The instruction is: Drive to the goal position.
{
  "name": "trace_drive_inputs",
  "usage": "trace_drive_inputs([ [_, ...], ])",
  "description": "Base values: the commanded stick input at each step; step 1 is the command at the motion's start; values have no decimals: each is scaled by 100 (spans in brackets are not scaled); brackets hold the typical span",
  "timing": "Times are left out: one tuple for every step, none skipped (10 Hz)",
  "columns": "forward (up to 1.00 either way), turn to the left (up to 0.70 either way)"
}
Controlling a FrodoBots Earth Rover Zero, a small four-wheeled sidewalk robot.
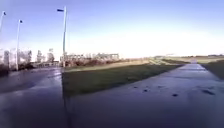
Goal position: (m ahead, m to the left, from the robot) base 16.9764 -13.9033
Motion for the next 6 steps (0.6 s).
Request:
trace_drive_inputs([
  [70, -35],
  [70, -35],
  [70, -35],
  [70, -35],
  [70, -35],
  [70, -35],
])
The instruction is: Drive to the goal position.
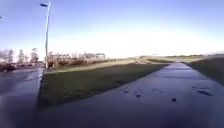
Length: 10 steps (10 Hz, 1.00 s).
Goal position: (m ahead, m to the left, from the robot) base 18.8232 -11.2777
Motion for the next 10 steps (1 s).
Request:
trace_drive_inputs([
  [70, -35],
  [70, -35],
  [70, -35],
  [70, -35],
  [70, -35],
  [70, -35],
  [70, -35],
  [70, -35],
  [70, -35],
  [70, -35],
])
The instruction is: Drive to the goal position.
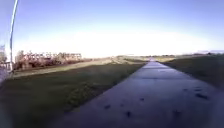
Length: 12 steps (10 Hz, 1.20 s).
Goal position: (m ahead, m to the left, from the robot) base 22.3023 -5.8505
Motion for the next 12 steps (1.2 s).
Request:
trace_drive_inputs([
  [70, -35],
  [70, -35],
  [70, -35],
  [70, -35],
  [70, -35],
  [70, -35],
  [70, -35],
  [70, -35],
  [70, -35],
  [70, -35],
  [70, -35],
  [70, -35],
])
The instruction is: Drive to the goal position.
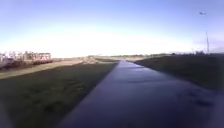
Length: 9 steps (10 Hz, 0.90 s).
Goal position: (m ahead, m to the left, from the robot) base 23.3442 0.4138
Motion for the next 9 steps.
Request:
trace_drive_inputs([
  [70, -29],
  [70, -2],
  [70, 0],
  [70, 0],
  [70, 0],
  [70, 0],
  [70, 0],
  [70, 0],
  [70, 0],
])
